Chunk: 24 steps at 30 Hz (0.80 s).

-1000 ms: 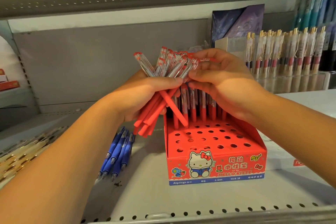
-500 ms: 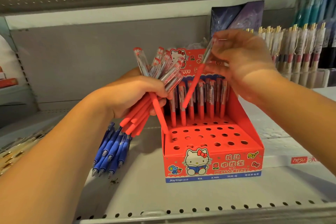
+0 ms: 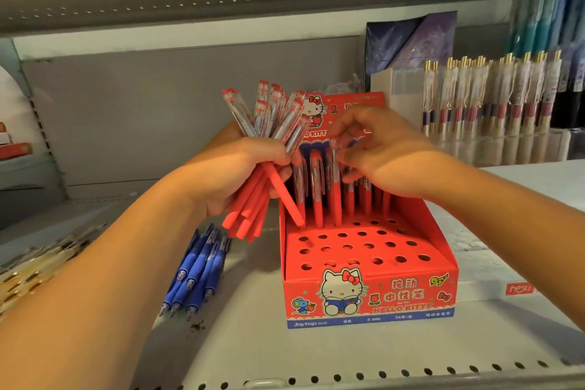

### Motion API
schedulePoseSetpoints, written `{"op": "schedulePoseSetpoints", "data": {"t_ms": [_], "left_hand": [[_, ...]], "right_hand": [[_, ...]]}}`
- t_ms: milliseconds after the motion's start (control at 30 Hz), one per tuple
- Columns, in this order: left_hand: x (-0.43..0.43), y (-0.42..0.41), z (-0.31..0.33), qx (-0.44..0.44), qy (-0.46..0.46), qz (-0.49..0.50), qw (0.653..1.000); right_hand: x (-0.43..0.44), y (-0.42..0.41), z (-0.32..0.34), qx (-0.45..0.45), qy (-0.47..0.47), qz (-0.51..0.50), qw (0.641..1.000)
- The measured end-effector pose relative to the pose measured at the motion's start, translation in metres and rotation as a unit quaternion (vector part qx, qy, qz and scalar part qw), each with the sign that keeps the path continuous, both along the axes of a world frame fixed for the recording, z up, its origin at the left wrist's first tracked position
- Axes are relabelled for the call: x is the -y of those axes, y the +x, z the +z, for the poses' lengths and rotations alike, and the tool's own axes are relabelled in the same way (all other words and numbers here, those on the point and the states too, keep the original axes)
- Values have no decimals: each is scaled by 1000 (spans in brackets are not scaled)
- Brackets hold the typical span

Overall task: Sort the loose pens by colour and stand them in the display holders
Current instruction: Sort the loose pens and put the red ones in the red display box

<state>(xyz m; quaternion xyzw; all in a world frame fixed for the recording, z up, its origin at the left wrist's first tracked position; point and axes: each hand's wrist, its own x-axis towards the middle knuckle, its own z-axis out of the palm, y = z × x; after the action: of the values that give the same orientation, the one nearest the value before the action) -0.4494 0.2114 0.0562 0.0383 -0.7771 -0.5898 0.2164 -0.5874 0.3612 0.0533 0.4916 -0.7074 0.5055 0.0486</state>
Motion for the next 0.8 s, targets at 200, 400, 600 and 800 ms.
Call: {"op": "schedulePoseSetpoints", "data": {"t_ms": [200, 400, 600, 800], "left_hand": [[-4, -2, -1, -1, 12, 3, 1000], [-11, -1, -1, 16, 23, -9, 1000], [-20, 0, -3, -21, 10, -31, 999], [-31, -4, -8, -18, 33, -30, 999]], "right_hand": [[-7, -2, 2, -73, 108, -10, 991], [-14, 9, 12, -97, 65, -23, 993], [-16, 30, 14, 118, -76, 96, 985], [-17, 26, 5, 189, -122, 113, 968]]}}
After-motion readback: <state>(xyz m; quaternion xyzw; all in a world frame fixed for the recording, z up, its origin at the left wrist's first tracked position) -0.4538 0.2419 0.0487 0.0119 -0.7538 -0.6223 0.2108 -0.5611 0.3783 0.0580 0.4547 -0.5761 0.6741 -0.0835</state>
